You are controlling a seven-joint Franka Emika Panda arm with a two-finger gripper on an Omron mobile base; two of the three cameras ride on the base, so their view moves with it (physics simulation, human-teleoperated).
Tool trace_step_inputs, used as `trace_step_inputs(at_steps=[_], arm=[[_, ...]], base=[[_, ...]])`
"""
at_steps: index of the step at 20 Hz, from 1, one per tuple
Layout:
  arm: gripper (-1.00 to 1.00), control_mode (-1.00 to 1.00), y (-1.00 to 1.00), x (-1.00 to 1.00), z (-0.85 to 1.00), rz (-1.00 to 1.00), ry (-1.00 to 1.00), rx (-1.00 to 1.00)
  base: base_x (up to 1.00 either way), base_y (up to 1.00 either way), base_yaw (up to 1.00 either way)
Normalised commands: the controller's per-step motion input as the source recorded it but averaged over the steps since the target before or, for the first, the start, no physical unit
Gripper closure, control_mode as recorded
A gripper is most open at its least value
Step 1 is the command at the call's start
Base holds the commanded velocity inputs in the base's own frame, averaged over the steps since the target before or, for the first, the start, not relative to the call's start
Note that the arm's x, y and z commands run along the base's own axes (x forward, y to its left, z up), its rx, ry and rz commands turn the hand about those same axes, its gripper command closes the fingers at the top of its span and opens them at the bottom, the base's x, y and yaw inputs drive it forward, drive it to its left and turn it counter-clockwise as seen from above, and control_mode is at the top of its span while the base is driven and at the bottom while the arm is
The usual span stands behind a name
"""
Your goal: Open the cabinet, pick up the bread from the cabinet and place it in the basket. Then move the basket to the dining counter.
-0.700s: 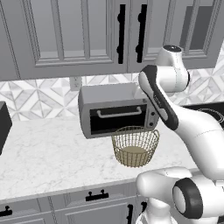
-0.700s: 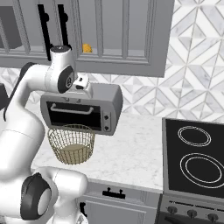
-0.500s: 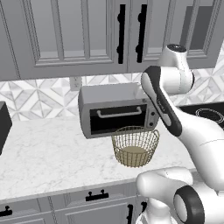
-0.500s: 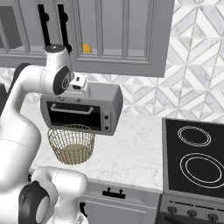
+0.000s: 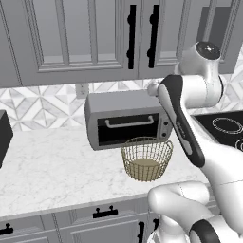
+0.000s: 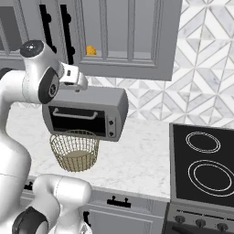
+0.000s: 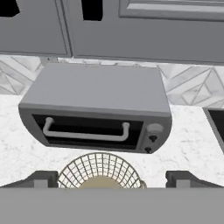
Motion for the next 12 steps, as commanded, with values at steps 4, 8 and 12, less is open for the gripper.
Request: trace_step_inputs(at_steps=[4,8,12], arm=[[-1.00,-1.00,0.00,0.01,0.90,0.00,-0.04,-0.01],[-1.00,-1.00,0.00,0.04,0.53,0.00,-0.01,0.02],[-1.00,-1.00,0.00,0.18,0.46,-0.01,-0.07,0.00]], base=[[0.00,0.00,0.00],[0.00,0.00,0.00],[0.00,0.00,0.00]])
